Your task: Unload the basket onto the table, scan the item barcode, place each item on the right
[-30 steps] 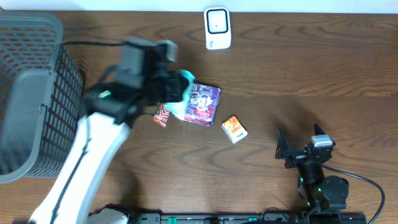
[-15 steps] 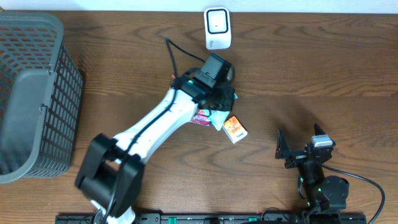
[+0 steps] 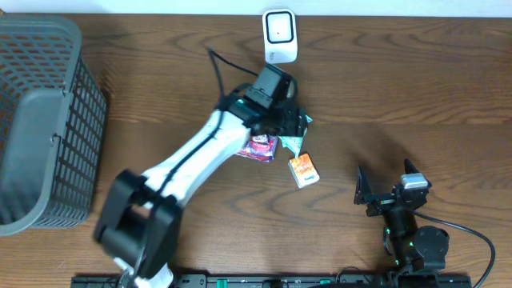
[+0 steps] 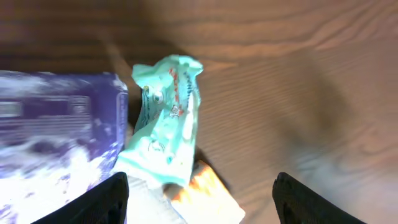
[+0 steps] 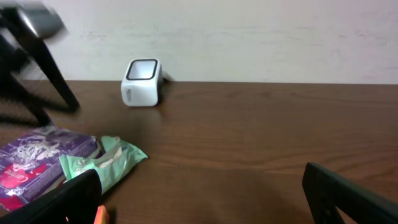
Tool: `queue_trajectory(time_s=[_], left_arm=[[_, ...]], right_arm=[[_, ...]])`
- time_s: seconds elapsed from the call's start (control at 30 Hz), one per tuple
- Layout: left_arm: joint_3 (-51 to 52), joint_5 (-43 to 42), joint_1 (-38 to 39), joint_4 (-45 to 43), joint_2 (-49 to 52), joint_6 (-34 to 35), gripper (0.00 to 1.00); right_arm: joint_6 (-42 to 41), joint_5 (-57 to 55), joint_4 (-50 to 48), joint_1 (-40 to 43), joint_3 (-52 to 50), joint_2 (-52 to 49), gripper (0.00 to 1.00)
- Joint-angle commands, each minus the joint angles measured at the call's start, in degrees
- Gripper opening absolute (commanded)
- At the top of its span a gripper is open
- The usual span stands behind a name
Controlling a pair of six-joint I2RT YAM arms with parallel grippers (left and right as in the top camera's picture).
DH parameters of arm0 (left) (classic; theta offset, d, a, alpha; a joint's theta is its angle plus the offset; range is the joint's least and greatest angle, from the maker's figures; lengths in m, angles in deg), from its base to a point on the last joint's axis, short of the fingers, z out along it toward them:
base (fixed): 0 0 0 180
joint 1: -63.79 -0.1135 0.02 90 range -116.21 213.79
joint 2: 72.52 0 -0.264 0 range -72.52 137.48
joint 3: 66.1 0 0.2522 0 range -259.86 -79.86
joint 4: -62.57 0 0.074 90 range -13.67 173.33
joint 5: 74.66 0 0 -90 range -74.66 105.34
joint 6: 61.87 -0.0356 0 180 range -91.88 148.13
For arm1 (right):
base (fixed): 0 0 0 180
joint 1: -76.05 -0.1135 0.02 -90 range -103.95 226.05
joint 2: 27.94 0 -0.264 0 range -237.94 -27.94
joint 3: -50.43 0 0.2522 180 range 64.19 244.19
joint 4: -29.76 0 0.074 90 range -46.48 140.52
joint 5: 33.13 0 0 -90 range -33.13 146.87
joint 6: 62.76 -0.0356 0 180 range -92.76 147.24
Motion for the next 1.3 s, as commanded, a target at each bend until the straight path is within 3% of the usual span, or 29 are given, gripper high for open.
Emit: queue_trajectory(time_s=[0.0,0.03,0.2,0.4,0.6,1.27], left_arm=[[-2.1,-1.1,-4.0,2.3,-11.5,0.5,0.77],[-2.1,-1.1,-5.1,3.7,-13.6,0.5,0.85],[-2.0,-1.1,-12.9,15.4,-24.5,0.5,0.98],[-2.0,-1.1,-20.0,26.0,-31.9,0.5,0.98],[-2.0,-1.1,-21.2,32.0,-32.9,0.5,0.98],[-2.0,-1.1,-21.2,33.0,-32.5,0.5,0.98]], right_arm=[[-0.6,-0.3,0.2,-0.2,-0.1,0.1,0.99],[-0.6,-0.3,0.2,-0.2,-0.1,0.1,0.99],[-0.6,-0.3,0.2,-0.2,-0.1,0.1,0.99],[-0.6,-0.3,0.2,-0.2,-0.1,0.1,0.99],[-0.6,-0.3,0.2,-0.2,-0.1,0.1,0.99],[-0.6,-0.3,0.2,-0.2,-0.1,0.1,0.99]])
